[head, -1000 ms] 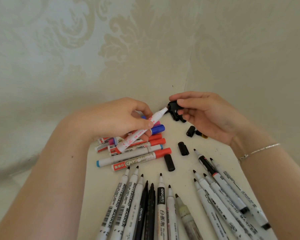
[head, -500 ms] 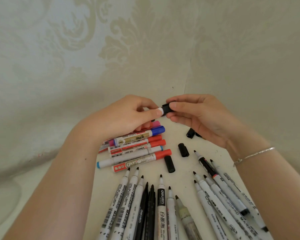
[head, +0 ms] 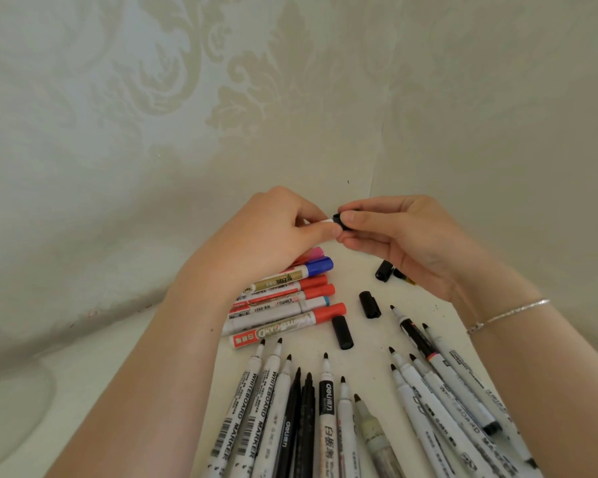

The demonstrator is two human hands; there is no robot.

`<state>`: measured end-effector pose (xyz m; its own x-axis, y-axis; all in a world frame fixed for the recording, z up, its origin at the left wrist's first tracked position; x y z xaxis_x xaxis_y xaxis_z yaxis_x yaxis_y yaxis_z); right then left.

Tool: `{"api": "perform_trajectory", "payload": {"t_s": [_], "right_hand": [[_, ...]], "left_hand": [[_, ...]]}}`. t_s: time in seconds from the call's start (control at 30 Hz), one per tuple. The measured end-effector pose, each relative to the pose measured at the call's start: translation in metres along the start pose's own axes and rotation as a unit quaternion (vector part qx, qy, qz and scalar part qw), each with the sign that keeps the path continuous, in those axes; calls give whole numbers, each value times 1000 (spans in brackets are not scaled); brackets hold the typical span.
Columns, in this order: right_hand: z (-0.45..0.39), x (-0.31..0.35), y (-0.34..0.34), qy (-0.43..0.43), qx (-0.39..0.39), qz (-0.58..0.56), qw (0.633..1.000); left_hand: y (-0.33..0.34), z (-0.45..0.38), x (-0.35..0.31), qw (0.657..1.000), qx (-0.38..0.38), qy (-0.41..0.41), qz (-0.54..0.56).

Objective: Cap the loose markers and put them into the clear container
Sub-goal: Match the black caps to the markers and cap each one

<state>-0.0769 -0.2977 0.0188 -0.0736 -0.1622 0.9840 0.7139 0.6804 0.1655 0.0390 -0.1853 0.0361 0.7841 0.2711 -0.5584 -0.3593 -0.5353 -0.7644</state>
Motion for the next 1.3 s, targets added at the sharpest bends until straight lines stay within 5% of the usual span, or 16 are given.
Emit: {"api": "perform_trajectory", "payload": {"t_s": [0.13, 0.37, 0.73, 0.97, 1.13, 1.3], "right_hand": [[0, -3, 4, -9, 2, 68, 998], [4, -10, 5, 35, 67, 244, 967], [-4, -36, 14, -23, 42, 465, 884], [-3, -37, 18, -66, 35, 533, 843], [12, -29, 18, 11, 135, 635, 760], [19, -43, 29, 27, 177, 669, 722]], "left_hand": [[1, 1, 3, 999, 23, -7, -28], [3, 10, 22, 981, 180, -71, -16], [33, 7, 23, 965, 154, -55, -205], [37, 7, 31, 962, 150, -43, -224], [37, 8, 30, 960, 148, -55, -232], [36, 7, 26, 961, 135, -51, -237]]}}
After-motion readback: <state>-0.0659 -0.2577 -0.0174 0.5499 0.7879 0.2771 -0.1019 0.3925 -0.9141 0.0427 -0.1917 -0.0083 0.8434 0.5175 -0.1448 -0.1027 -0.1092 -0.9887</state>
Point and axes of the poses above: each hand's wrist, its own z-axis away from the middle knuckle, its own y-axis out of the palm, x = y × z, the point moved 3 cm from there along -z, towards the middle knuckle, and after that the axes turned 10 degrees about -x, right-handed, at the moved point
